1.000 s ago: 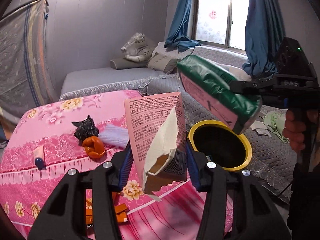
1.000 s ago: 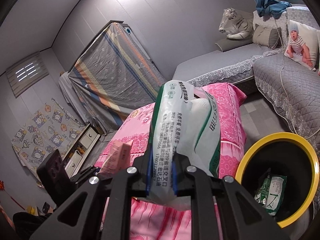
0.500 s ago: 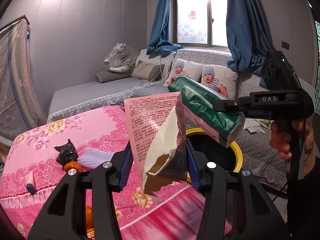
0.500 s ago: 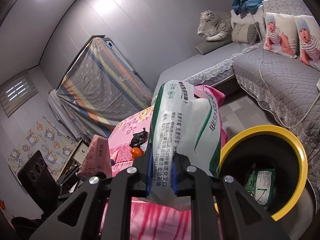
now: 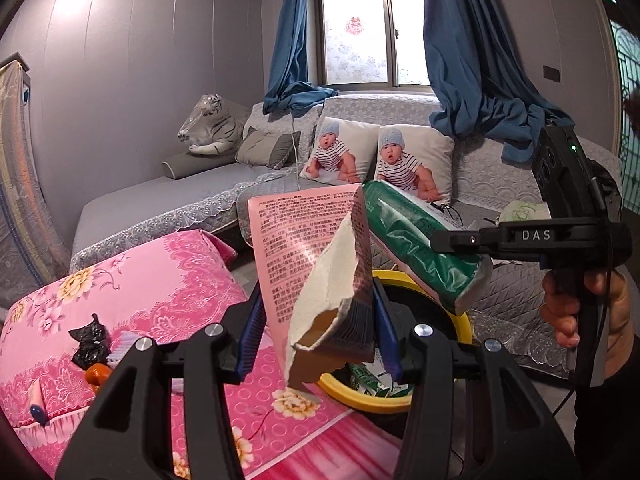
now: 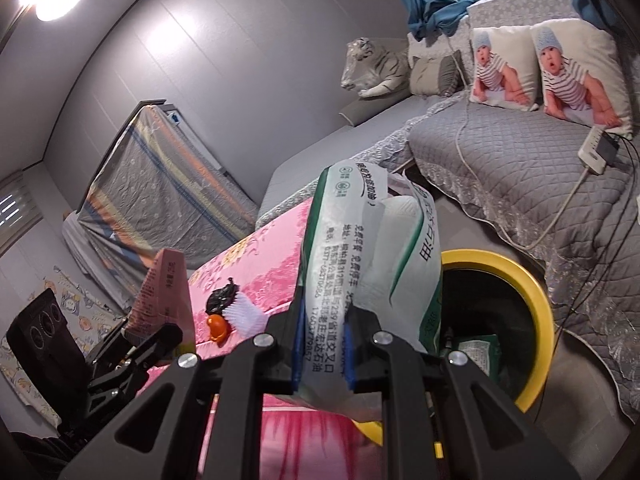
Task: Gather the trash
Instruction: 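Carry the pink box and printed bag over the yellow bin and open both tools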
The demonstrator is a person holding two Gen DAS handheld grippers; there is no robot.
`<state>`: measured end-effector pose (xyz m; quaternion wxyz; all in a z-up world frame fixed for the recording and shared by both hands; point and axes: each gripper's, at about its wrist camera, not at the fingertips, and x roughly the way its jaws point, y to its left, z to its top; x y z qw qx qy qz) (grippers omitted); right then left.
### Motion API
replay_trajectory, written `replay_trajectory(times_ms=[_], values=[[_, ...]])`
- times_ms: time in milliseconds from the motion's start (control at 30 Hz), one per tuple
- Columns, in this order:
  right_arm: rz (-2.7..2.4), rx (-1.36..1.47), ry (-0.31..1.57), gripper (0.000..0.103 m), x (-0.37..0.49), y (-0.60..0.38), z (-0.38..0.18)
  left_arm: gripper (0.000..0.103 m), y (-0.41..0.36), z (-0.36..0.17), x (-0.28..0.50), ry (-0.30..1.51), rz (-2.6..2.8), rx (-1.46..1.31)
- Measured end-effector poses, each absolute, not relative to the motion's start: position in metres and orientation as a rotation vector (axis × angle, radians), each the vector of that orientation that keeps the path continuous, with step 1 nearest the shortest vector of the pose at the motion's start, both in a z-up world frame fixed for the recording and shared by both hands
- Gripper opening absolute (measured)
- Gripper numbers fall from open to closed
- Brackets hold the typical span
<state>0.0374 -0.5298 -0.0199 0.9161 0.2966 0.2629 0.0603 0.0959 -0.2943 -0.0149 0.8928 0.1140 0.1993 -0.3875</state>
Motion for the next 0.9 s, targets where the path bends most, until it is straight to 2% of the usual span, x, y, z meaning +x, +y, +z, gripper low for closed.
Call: replay_trajectory(times_ms=[400, 900], values=[[0.056, 0.631, 0.577, 0.014, 0.033, -0.55, -0.049, 0.047, -0.33, -0.033, 0.112, 0.418, -0.79, 0.214], [-0.018, 0.645, 0.644, 0.014, 0.046, -0.558, -0.079, 0.049, -0.359, -0.062, 0.149, 0.521, -0.725, 0.187]])
